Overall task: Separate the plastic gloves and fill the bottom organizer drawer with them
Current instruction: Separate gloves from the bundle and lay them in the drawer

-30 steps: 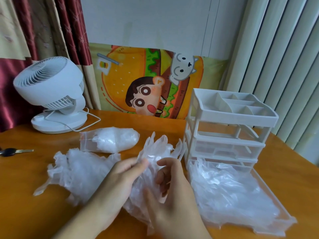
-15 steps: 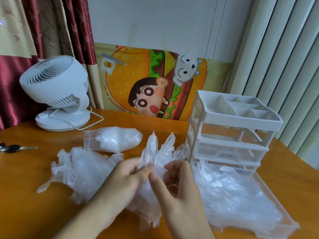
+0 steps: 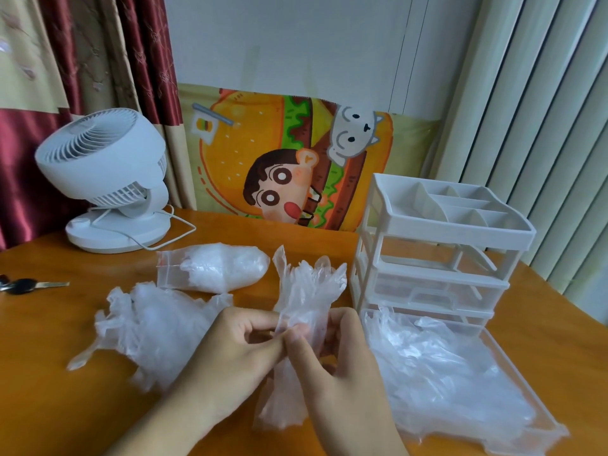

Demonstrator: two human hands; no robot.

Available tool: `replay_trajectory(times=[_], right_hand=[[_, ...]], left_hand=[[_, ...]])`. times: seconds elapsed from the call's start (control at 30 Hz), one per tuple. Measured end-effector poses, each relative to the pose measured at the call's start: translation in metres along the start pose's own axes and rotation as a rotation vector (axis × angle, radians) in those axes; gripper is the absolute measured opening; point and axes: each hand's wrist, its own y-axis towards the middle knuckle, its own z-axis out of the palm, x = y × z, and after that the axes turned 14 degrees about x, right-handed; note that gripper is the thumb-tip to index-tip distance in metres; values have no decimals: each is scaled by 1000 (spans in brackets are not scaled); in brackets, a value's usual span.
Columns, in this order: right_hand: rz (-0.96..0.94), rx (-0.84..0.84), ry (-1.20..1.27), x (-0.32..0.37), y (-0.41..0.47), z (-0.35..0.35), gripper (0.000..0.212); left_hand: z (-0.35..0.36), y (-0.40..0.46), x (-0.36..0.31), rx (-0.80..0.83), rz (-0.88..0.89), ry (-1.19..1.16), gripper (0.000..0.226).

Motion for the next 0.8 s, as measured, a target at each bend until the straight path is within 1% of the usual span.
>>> replay_trajectory(times=[0.07, 0.1, 0.17, 0.23, 0.27, 0.3, 0.37, 0.4, 0.43, 0.53, 0.57, 0.6, 0.67, 0.7, 0.73, 0.77, 0.8], right_hand=[[4, -28, 24, 1, 1, -2, 15], [12, -34, 44, 1, 1, -4, 12], [20, -45, 59, 0, 2, -6, 14], [16, -73, 60, -1, 3, -9, 21], [14, -93, 63, 0, 4, -11, 24], [11, -112, 66, 1, 5, -14, 25], [5, -139, 69, 2, 7, -22, 19], [4, -145, 77, 2, 8, -26, 15], [3, -150, 84, 3, 8, -30, 13], [-8, -158, 101, 7, 8, -38, 22], [-3, -158, 112, 9, 8, -39, 26], [-3, -156, 124, 11, 8, -40, 30], [-17, -134, 143, 14, 8, -44, 31], [-34, -126, 164, 15, 8, -47, 29], [-54, -126, 183, 19, 7, -49, 28], [-71, -128, 219, 22, 6, -51, 28], [-86, -131, 279, 23, 7, -53, 28]], left_hand=[[2, -1, -2, 1, 2, 8, 23], [2, -1, -4, 1, 0, 2, 22], [-2, -1, -3, -32, -19, -16, 24], [-6, 0, -3, -80, -51, -55, 33], [-9, 0, -4, -126, -67, -100, 37], [-13, 1, -5, -178, -90, -161, 35], [-23, 2, -8, -266, -160, -253, 29], [-28, 1, -9, -302, -217, -242, 27], [-35, 1, -7, -320, -275, -189, 26], [-50, -2, 1, -348, -438, 87, 23], [-50, -1, 2, -342, -473, 187, 25], [-49, -1, 0, -355, -471, 276, 24], [-37, -4, -11, -394, -440, 495, 11], [-34, -3, -11, -439, -435, 633, 29], [-31, -5, -12, -497, -351, 739, 41], [-28, -6, -12, -520, -230, 793, 40], [-24, -8, -14, -509, -155, 787, 31]])
